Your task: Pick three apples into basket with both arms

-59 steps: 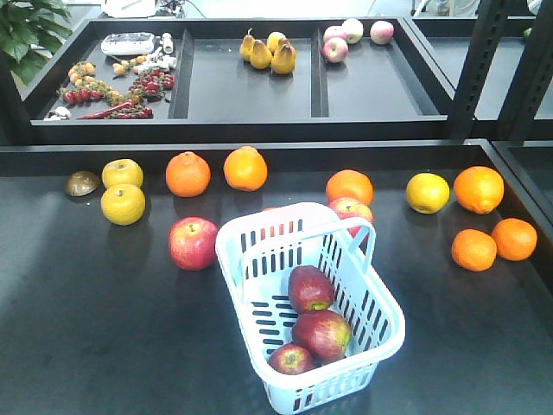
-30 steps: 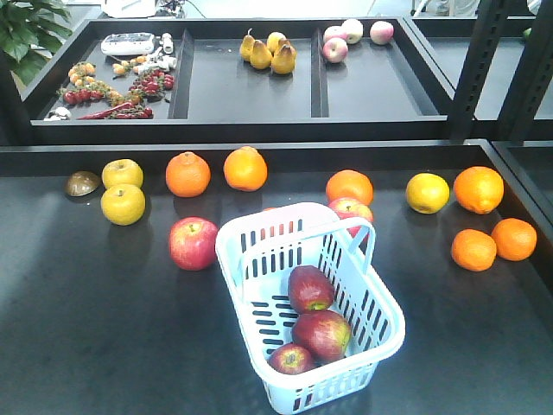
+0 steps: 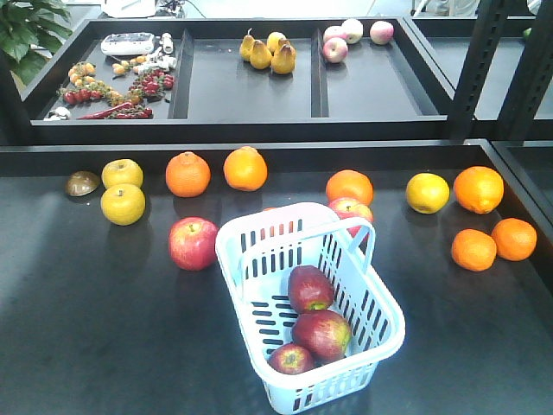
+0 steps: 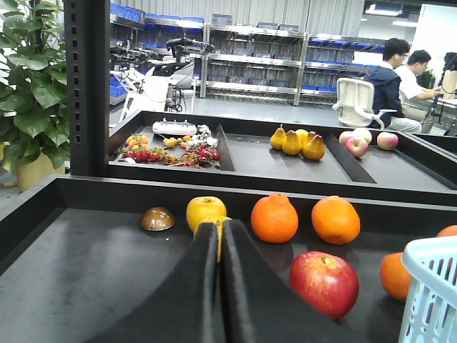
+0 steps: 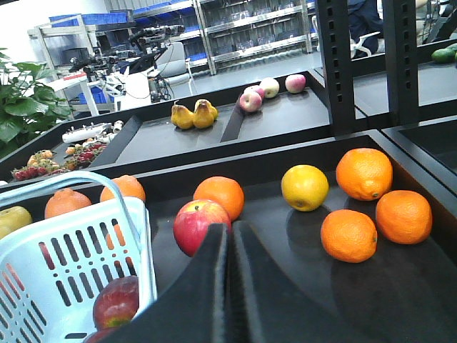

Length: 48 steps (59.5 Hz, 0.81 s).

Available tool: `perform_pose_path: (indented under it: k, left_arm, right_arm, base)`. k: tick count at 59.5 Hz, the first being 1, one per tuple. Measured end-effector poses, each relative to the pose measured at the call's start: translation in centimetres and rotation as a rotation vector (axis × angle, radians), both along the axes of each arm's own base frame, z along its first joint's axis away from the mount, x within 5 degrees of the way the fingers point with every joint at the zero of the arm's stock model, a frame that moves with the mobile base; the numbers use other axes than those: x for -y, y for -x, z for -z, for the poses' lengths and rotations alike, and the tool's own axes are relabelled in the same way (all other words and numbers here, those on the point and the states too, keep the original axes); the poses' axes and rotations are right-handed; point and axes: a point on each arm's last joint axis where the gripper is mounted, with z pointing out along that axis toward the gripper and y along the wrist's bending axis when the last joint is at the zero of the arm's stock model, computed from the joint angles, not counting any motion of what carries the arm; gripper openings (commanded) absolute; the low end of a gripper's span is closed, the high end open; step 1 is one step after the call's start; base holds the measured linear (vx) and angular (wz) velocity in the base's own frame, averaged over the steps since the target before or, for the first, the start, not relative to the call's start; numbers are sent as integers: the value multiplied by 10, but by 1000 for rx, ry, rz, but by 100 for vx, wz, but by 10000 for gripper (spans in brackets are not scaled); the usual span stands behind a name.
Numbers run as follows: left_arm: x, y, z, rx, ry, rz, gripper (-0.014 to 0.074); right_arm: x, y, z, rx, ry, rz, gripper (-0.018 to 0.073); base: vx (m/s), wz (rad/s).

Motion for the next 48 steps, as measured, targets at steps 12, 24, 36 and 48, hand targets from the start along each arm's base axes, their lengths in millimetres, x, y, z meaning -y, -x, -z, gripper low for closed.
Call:
perform_pose_path:
  k: [12,24,36,48]
  left_arm:
    - [0,0,0,0,0,0,-6]
    - [0,0,0,0,0,0,-6]
    - [0,0,0,0,0,0,-6]
    - [0,0,0,0,0,0,-6]
  right_arm:
    - [0,0,0,0,0,0,-6]
    - [0,0,0,0,0,0,-6]
    - [0,0,0,0,0,0,-6]
    - [0,0,0,0,0,0,-6]
  base:
    - [0,0]
    - [0,0]
    - [0,0]
    - [0,0]
